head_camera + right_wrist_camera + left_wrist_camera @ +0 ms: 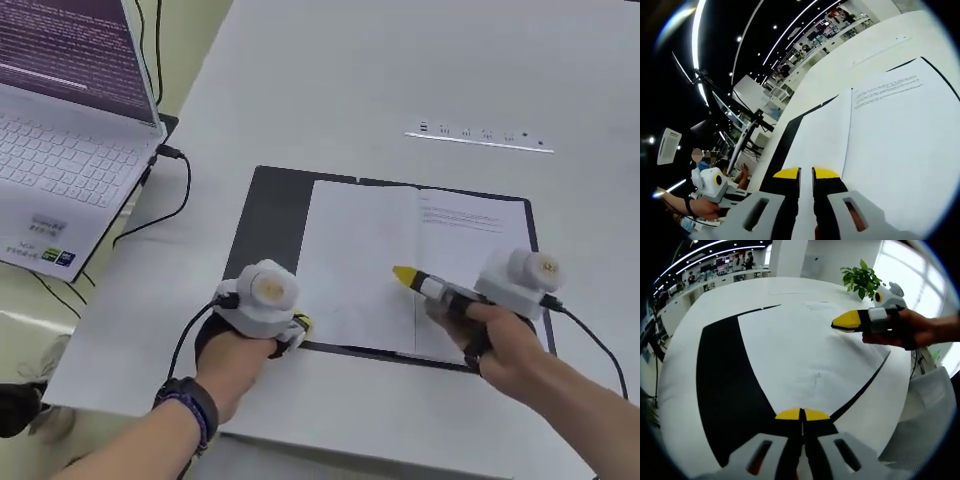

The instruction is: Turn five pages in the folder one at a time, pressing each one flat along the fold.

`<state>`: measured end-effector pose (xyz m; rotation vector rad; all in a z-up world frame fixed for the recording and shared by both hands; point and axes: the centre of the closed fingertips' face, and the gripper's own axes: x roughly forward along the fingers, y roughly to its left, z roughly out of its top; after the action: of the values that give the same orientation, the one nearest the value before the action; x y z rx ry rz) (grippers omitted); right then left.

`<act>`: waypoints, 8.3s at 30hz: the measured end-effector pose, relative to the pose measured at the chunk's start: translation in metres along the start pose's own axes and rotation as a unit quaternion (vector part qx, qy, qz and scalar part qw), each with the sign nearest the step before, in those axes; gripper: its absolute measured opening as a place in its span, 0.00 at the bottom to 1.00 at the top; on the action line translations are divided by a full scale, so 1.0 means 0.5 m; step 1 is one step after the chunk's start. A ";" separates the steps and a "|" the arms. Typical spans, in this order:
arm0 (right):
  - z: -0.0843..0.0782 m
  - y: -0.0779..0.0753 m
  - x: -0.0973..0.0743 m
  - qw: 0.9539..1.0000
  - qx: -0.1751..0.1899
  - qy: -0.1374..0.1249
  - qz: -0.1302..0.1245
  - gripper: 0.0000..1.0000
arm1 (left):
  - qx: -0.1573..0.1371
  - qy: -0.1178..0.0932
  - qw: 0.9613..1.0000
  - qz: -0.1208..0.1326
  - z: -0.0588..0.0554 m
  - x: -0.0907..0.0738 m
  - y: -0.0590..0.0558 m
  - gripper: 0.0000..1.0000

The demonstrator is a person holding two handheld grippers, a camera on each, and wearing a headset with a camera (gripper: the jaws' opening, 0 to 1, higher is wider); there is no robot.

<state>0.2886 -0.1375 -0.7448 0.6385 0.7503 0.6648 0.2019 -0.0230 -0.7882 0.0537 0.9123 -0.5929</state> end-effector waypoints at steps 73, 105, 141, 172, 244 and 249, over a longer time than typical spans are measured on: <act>0.193 -0.107 0.127 0.986 0.099 -0.131 -0.042 0.00 | 0.039 0.007 0.999 -0.002 -0.003 0.005 0.003 0.00; 0.164 -0.119 0.132 0.992 0.061 -0.111 -0.023 0.00 | -0.005 -0.004 1.000 -0.006 -0.003 0.004 0.004 0.00; 0.010 -0.050 -0.001 0.996 -0.009 -0.084 -0.002 0.00 | -0.018 -0.004 1.000 -0.005 0.004 0.012 0.006 0.00; -0.113 -0.032 -0.082 0.999 -0.004 -0.053 -0.001 0.00 | -0.014 -0.028 0.999 0.009 -0.001 0.005 0.005 0.00; 0.016 -0.047 -0.396 0.976 -0.168 -0.083 -0.107 0.62 | 0.033 -0.150 0.988 -0.003 0.156 -0.221 -0.025 0.65; 0.004 -0.045 -0.417 0.969 -0.206 -0.058 -0.123 0.62 | 0.039 -0.159 0.987 0.000 0.158 -0.244 -0.025 0.66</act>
<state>0.1816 -0.3048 -0.6770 0.1953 0.5483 0.5273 0.1963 -0.0001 -0.6442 0.0286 0.5792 -0.6171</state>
